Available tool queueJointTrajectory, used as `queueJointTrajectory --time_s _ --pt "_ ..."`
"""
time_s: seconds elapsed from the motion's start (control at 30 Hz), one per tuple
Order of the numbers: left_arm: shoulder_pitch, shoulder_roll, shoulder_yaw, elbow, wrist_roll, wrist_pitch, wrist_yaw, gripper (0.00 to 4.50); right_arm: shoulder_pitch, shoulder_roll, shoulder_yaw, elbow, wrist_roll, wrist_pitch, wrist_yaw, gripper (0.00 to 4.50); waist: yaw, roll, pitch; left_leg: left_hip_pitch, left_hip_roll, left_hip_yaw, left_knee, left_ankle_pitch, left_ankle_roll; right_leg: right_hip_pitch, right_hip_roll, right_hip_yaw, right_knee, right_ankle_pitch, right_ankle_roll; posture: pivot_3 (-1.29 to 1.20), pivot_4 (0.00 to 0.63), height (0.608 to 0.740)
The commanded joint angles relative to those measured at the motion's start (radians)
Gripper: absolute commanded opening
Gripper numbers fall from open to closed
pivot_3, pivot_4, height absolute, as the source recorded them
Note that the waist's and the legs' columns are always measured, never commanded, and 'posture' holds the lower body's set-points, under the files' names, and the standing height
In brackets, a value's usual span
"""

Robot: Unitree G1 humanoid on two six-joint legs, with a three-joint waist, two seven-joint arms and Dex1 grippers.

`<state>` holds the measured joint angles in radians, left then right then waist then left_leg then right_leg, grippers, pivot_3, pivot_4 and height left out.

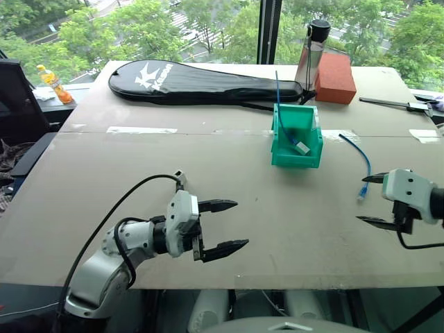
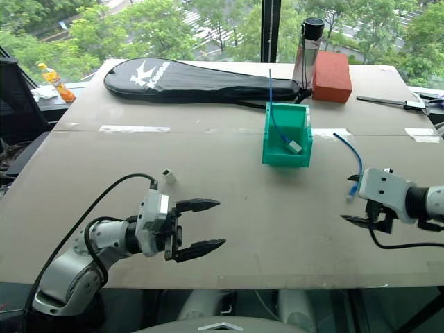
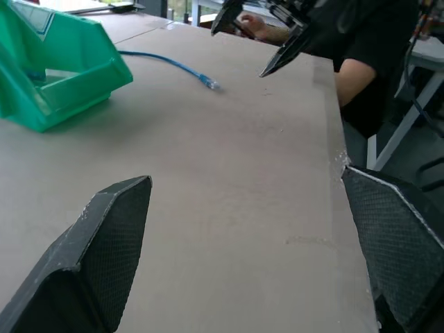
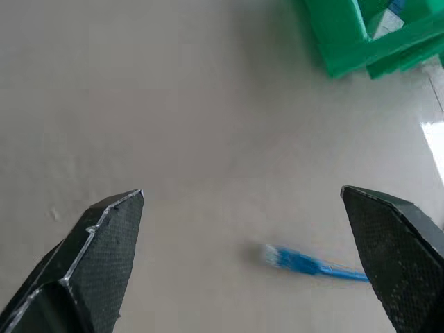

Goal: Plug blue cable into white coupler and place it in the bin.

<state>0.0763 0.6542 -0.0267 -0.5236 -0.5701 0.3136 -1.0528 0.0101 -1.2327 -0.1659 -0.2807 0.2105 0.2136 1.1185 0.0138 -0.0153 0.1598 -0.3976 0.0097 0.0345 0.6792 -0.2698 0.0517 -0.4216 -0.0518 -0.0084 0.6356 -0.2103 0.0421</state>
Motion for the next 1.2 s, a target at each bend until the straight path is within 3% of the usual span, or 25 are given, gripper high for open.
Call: queueJointTrajectory --time_s 0.03,0.23,0.4,0.57,0.6,0.63,1.0,1.13,1.2 --pt "-0.007 -0.007 -0.019 0.006 0.012 -0.050 -0.028 4.48 -0.270 -0.026 0.241 0.298 -0.273 -0.346 0.109 4.50 -0.004 0.000 0.000 0.001 0.000 0.000 0.000 0.000 0.000 0.001 0.001 0.000 -0.001 0.000 0.000 0.00 0.150 0.740" --pt "0.020 -0.021 -0.036 -0.004 0.030 -0.077 -0.015 4.48 -0.636 0.075 0.495 0.706 -0.557 -0.752 0.116 4.50 -0.007 0.002 0.003 0.000 0.001 0.005 -0.003 0.000 0.000 -0.001 0.002 0.003 -0.004 0.002 -0.004 0.00 0.150 0.740" --pt "0.036 -0.023 -0.033 -0.002 0.051 -0.101 -0.001 4.48 -0.787 0.131 0.586 0.849 -0.648 -0.949 0.106 4.50 -0.003 0.004 0.004 -0.001 0.001 0.007 -0.005 0.000 -0.001 -0.001 0.001 0.005 -0.007 0.003 -0.004 0.00 0.150 0.740" --pt "0.053 -0.027 -0.039 -0.011 0.062 -0.115 0.016 4.48 -0.827 0.146 0.628 0.900 -0.658 -1.035 0.147 4.50 -0.001 0.004 0.004 0.000 0.001 0.008 -0.005 0.000 0.000 -0.001 0.000 0.005 -0.008 0.003 -0.004 0.00 0.150 0.740" --pt "0.056 -0.027 -0.039 -0.013 0.063 -0.116 0.019 4.50 -0.829 0.147 0.632 0.904 -0.658 -1.046 0.151 3.99 -0.001 0.004 0.004 0.000 0.000 0.008 -0.005 0.000 0.000 -0.001 0.000 0.005 -0.008 0.003 -0.004 0.00 0.150 0.740" --pt "0.059 -0.028 -0.039 -0.014 0.064 -0.117 0.022 4.50 -0.830 0.151 0.632 0.907 -0.653 -1.050 0.152 3.78 -0.002 0.004 0.004 0.000 0.000 0.008 -0.005 0.000 0.000 -0.001 -0.001 0.005 -0.008 0.003 -0.004 0.00 0.150 0.740" --pt "0.065 -0.022 -0.040 -0.019 0.070 -0.125 0.033 4.50 -0.836 0.186 0.633 0.927 -0.631 -1.042 0.198 3.78 -0.003 0.004 0.004 0.001 0.001 0.008 -0.005 -0.001 0.001 0.000 -0.003 0.006 -0.007 0.003 -0.004 0.00 0.150 0.740" --pt "0.062 -0.020 -0.039 -0.021 0.073 -0.122 0.041 4.50 -0.867 0.216 0.658 0.975 -0.702 -1.070 0.161 2.63 -0.008 0.004 0.004 0.002 0.001 0.008 -0.005 -0.001 0.001 0.000 -0.003 0.006 -0.007 0.003 -0.005 0.00 0.150 0.740" --pt "0.060 -0.018 -0.037 -0.024 0.073 -0.118 0.044 4.50 -0.870 0.232 0.667 0.989 -0.710 -1.074 0.164 2.44 -0.025 0.003 0.003 0.005 0.001 0.008 -0.005 -0.001 0.002 0.004 -0.003 0.006 -0.007 0.004 -0.005 0.00 0.150 0.740"
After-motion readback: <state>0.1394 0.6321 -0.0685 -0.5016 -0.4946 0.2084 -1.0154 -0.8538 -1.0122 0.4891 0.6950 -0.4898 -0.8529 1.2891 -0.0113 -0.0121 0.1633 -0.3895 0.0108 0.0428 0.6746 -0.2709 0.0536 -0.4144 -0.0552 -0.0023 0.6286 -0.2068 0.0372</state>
